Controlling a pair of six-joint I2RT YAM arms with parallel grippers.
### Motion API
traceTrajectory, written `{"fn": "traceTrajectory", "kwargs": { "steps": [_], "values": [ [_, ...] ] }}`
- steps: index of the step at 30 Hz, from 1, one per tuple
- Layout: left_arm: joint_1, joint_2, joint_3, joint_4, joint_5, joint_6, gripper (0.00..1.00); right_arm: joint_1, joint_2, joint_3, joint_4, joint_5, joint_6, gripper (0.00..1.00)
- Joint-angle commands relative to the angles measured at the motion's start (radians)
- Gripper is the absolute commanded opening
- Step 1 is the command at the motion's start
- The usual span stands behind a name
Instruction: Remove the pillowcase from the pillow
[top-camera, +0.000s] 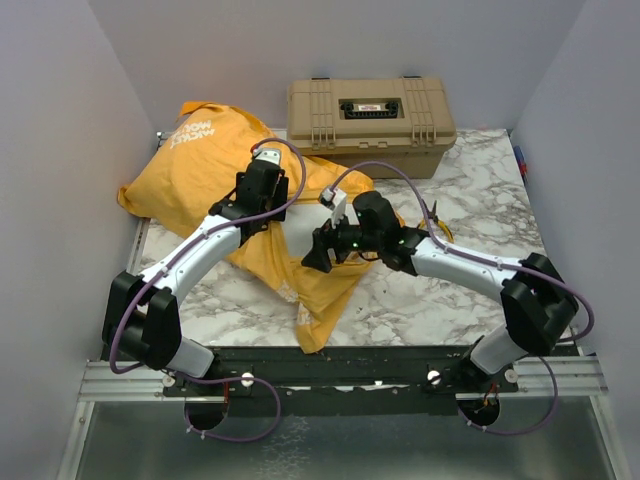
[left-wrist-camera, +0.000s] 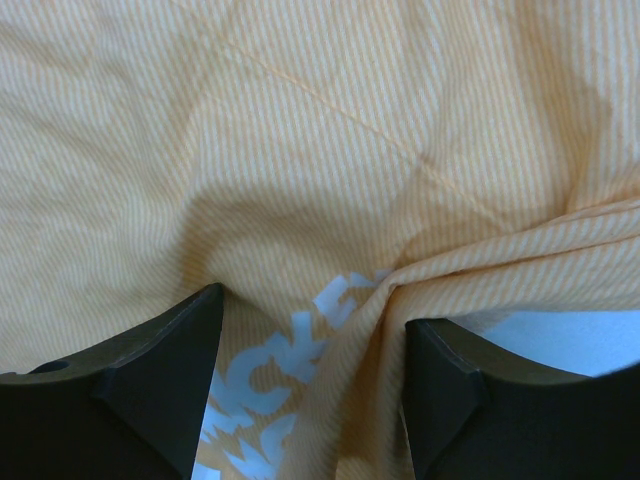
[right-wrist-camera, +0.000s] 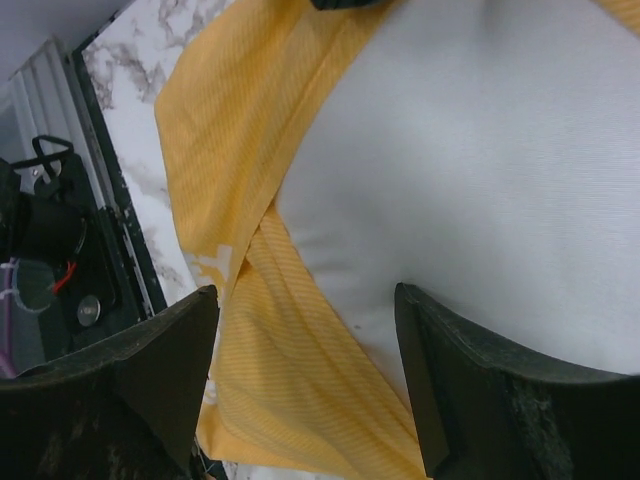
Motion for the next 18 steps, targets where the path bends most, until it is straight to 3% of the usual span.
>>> {"fn": "traceTrajectory", "kwargs": {
  "steps": [1, 18],
  "values": [
    [-0.016, 0.018, 0.005, -0.020, 0.062, -0.002, 0.68, 0.037, 0.054, 0.030, -0.015, -0.075, -0.035, 0.76],
    [-0.015, 0.032, 0.011, -0.033, -0.008, -0.024, 0.68, 0.239, -0.069, -0.279, -0.058, -0.001, 0.103, 0.67]
  ]
}}
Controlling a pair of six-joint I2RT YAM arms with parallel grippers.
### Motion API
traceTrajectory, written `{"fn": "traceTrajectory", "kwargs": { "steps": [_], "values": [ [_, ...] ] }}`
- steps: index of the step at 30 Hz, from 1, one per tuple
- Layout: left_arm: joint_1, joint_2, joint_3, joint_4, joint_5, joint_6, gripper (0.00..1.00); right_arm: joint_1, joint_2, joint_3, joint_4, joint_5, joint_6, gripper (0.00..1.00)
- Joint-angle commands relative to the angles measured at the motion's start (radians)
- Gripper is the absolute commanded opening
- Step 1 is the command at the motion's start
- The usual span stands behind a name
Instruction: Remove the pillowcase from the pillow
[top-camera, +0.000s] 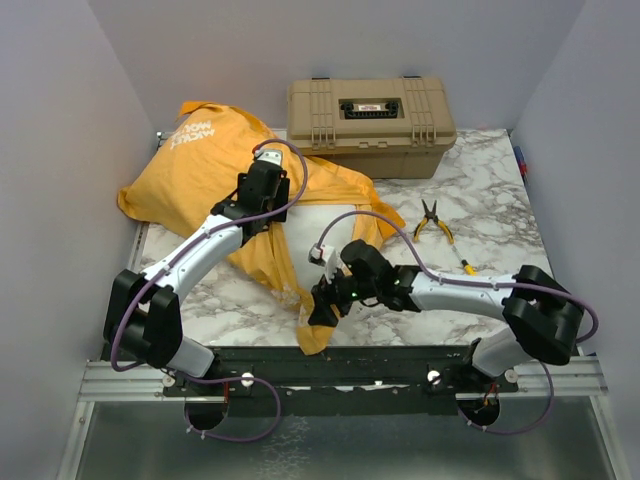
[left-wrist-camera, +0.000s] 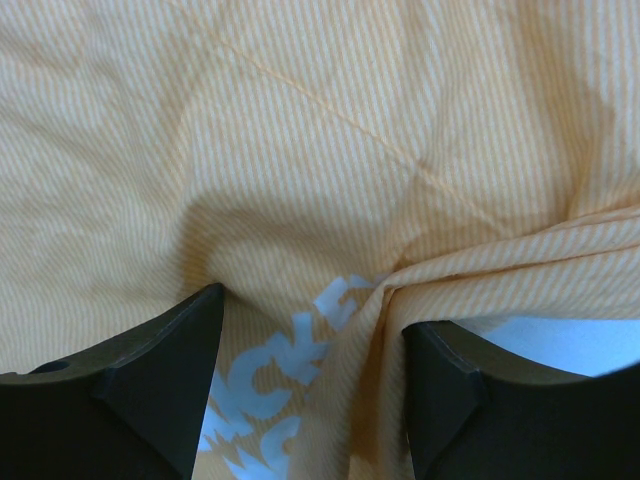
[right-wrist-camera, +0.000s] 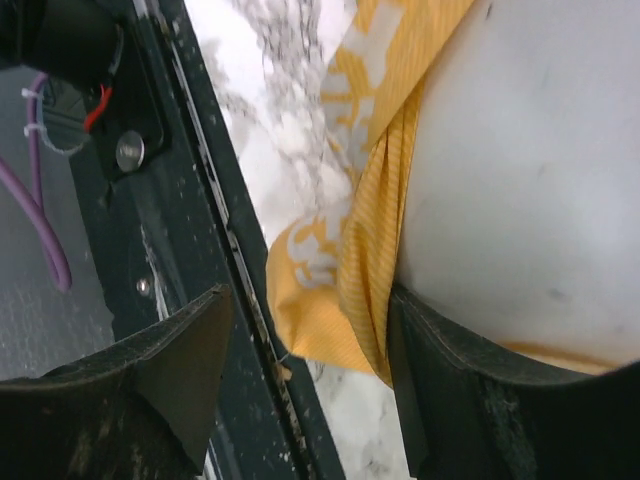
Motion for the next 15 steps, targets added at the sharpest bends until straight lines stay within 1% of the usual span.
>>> {"fn": "traceTrajectory", "kwargs": {
  "steps": [1, 6, 15],
  "values": [
    [-0.010, 0.019, 0.012, -0.034, -0.006, -0.022, 0.68, 0.038, -0.045, -0.104, -0.025, 0.024, 0.089, 0.67],
    [-0.011, -0.001, 0.014, -0.039, -0.003, -0.030, 0.68, 0.046, -0.090, -0.235, 0.073, 0.084, 0.182, 0.67],
    [-0.010, -0.050, 0.010, -0.038, 0.029, -0.052, 0.70, 0.049, -0.072, -0.385, 0.251, 0.209, 0.339, 0.68]
  ]
}}
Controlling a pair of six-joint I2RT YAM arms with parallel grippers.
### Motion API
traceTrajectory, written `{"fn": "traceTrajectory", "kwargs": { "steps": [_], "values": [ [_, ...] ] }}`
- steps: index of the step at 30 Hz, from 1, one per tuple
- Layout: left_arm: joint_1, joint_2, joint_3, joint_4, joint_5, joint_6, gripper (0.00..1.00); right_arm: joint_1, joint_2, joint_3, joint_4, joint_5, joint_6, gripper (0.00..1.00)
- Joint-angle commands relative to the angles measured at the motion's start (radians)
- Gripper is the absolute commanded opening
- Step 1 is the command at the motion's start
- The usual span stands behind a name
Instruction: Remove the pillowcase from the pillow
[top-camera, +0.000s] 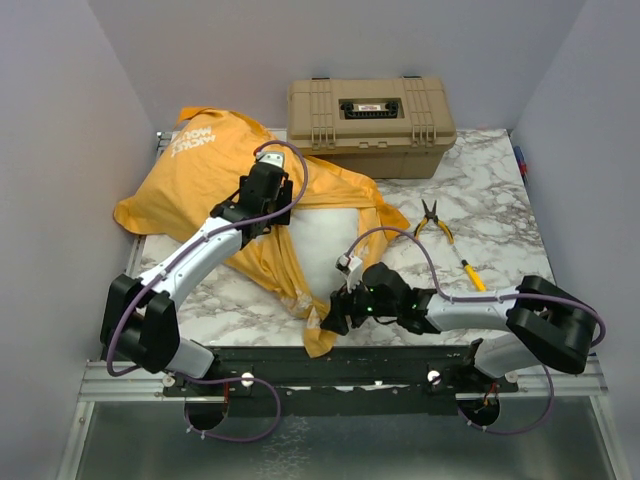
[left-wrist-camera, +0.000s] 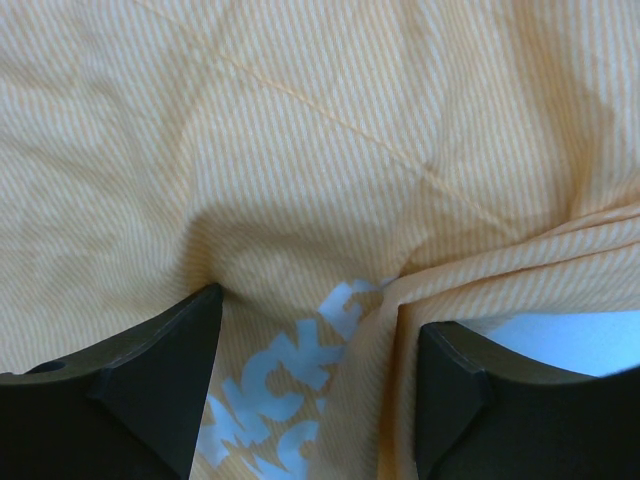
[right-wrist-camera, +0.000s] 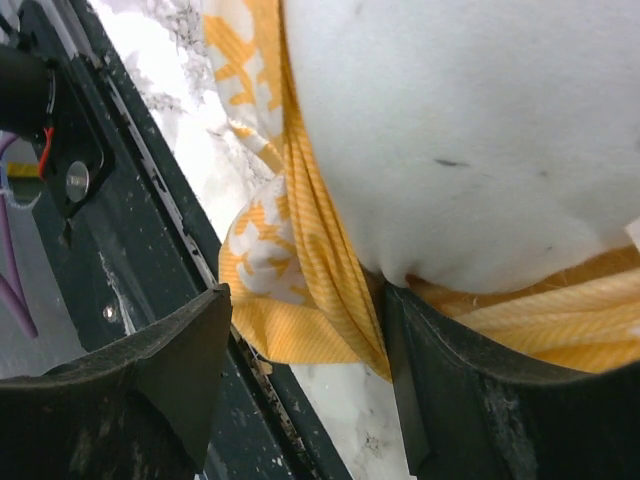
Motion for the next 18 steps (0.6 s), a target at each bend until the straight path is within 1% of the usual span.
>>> {"fn": "traceTrajectory", "kwargs": {
  "steps": [1, 3, 6, 9, 12, 14, 18],
  "values": [
    [0.003, -0.030, 0.010, -0.004, 0.029, -0.023, 0.70, 0.025, 0.014, -0.083, -0.014, 0.050, 0.125, 0.68],
    [0.004, -0.032, 0.013, -0.003, 0.048, -0.024, 0.70, 0.028, -0.014, -0.086, -0.023, 0.080, 0.136, 0.70],
    [0.001, -0.047, 0.012, 0.004, 0.099, -0.017, 0.71, 0.029, -0.102, -0.085, -0.045, 0.146, 0.147, 0.77],
    [-0.007, -0.086, -0.003, 0.028, 0.139, -0.011, 0.73, 0.029, -0.200, -0.063, -0.105, 0.255, 0.157, 0.86],
    [-0.017, -0.118, -0.011, 0.032, 0.154, -0.002, 0.75, 0.029, -0.263, -0.026, -0.176, 0.378, 0.153, 0.94],
    [-0.023, -0.142, -0.014, 0.030, 0.161, 0.002, 0.76, 0.028, -0.290, 0.011, -0.226, 0.424, 0.138, 0.97],
    [-0.025, -0.224, -0.025, 0.025, 0.173, -0.003, 0.76, 0.029, -0.336, 0.074, -0.313, 0.499, 0.120, 0.97]
  ]
}}
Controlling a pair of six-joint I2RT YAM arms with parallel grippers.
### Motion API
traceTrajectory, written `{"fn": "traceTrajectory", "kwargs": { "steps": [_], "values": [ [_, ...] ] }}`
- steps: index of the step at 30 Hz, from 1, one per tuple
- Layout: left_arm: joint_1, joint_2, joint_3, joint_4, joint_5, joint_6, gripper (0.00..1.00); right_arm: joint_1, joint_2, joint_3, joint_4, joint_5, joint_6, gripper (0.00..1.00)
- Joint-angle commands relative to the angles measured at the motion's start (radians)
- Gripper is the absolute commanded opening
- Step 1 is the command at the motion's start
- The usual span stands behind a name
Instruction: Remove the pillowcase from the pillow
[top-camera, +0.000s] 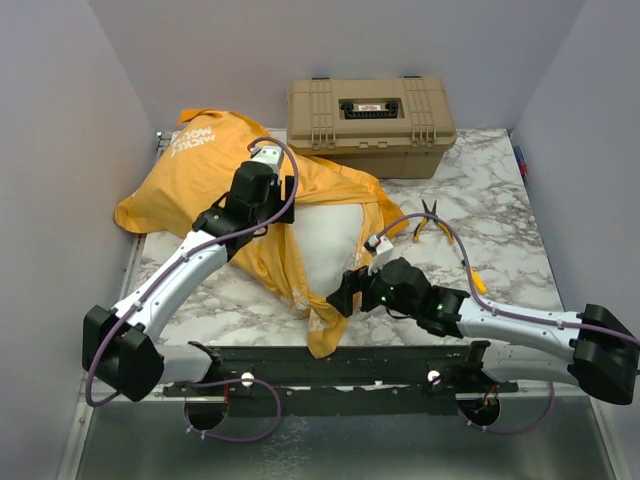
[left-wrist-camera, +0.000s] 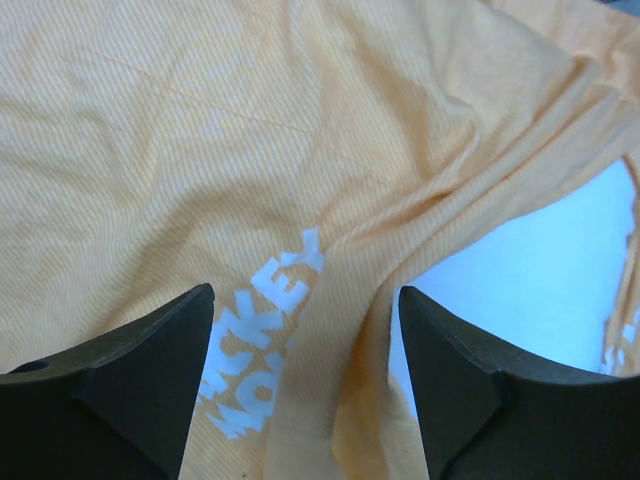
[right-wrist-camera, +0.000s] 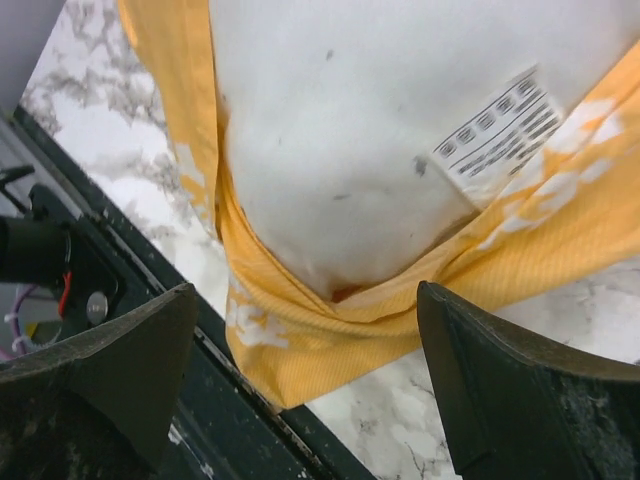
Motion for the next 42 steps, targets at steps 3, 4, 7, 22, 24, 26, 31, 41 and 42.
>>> {"fn": "traceTrajectory", "kwargs": {
  "steps": [3, 4, 7, 22, 24, 26, 31, 41, 42],
  "values": [
    [-0.009, -0.154, -0.039, 0.002, 0.058, -0.021, 0.76, 0.006, -0.056, 0.104, -0.210, 0.254, -0.014, 0.97],
    [-0.011, -0.179, -0.047, -0.006, 0.064, -0.032, 0.76, 0.005, -0.050, 0.120, -0.231, 0.296, -0.013, 0.97],
    [-0.031, -0.240, -0.073, -0.028, 0.078, -0.068, 0.73, -0.005, -0.010, 0.152, -0.258, 0.364, -0.026, 0.95],
    [-0.537, -0.180, -0.123, -0.094, -0.254, -0.301, 0.71, -0.073, 0.149, 0.047, -0.141, 0.424, 0.065, 0.78],
    [-0.570, -0.150, -0.119, -0.101, -0.293, -0.310, 0.71, -0.077, 0.169, 0.029, -0.145, 0.429, 0.080, 0.76],
    [-0.609, -0.108, -0.107, -0.116, -0.350, -0.317, 0.71, -0.077, 0.178, 0.011, -0.140, 0.421, 0.093, 0.72],
    [-0.686, 0.019, -0.070, -0.159, -0.484, -0.333, 0.74, -0.077, 0.157, -0.053, -0.061, 0.364, 0.110, 0.62],
    [-0.703, 0.199, -0.057, -0.160, -0.548, -0.359, 0.85, -0.091, 0.163, -0.109, 0.091, 0.268, 0.119, 0.48],
    [-0.703, 0.221, -0.055, -0.159, -0.550, -0.361, 0.85, -0.091, 0.172, -0.111, 0.105, 0.255, 0.121, 0.47]
  ]
}}
